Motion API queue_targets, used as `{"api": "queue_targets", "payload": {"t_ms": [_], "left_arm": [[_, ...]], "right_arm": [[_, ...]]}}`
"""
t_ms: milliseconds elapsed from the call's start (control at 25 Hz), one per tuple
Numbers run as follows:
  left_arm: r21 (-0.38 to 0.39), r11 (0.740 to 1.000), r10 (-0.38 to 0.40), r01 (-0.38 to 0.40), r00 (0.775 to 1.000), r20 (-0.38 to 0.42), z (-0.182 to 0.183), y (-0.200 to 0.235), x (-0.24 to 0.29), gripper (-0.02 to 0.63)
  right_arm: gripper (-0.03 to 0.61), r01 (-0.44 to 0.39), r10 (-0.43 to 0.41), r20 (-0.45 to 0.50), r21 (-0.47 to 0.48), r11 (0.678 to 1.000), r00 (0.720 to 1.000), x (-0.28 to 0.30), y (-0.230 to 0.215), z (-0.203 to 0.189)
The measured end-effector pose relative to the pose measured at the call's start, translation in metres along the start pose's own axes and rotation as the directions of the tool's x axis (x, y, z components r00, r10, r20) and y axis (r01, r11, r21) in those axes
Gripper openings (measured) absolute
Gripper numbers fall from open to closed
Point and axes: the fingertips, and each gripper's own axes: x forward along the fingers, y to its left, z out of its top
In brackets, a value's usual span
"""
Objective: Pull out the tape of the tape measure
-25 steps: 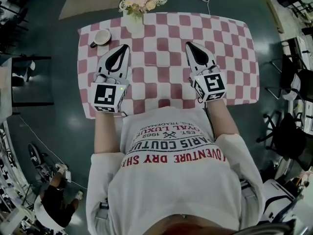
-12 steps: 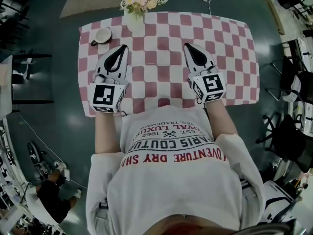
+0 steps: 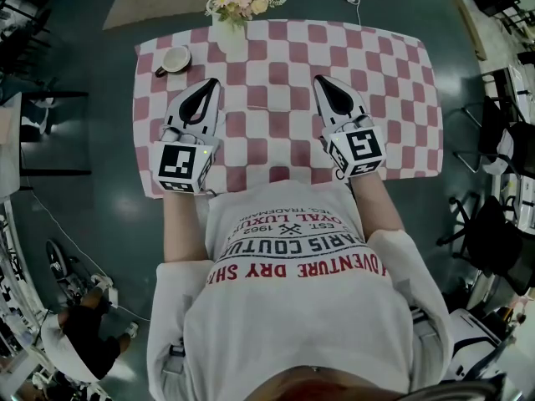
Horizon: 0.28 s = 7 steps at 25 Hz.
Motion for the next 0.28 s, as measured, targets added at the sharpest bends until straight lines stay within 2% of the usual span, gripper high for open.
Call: {"api": "queue_targets", "payload": {"t_ms": [280], "left_arm": [[0.001,1.000,0.003,-0.003,1.000,-0.004,-0.0019,0.0009,-0.0008,0.017]], "right_arm": [[0.028,0.004,-0.004,0.002,0.004,1.000,1.000,-0.0011,0.0002,-0.0014]]}}
